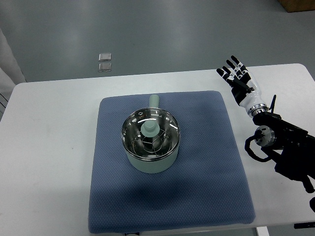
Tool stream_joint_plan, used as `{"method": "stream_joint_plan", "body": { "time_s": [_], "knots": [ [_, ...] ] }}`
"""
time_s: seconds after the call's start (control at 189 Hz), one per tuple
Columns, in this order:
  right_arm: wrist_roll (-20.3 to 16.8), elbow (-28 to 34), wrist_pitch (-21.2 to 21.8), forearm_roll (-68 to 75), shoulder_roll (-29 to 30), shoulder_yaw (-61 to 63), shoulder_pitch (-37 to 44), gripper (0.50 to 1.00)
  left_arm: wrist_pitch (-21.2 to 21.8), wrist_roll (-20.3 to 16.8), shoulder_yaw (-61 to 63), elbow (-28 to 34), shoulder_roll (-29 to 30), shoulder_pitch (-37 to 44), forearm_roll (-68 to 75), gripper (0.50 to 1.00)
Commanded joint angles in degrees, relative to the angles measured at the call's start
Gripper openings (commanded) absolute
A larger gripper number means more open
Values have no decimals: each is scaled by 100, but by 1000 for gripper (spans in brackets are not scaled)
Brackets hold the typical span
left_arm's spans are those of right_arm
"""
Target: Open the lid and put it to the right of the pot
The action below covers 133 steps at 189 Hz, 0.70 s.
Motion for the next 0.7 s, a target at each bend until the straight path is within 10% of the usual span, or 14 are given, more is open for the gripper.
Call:
{"method": "stream_joint_plan", "body": {
  "time_s": [0.0, 0.697],
  "knots": [
    [0, 0, -1, 0, 0, 1, 9, 930, -3, -1, 0, -7, 0, 0, -1, 1000],
    [0, 0, -1, 0, -9, 1, 35, 930, 50, -1, -17, 46, 0, -35, -10, 1000]
  ]
}}
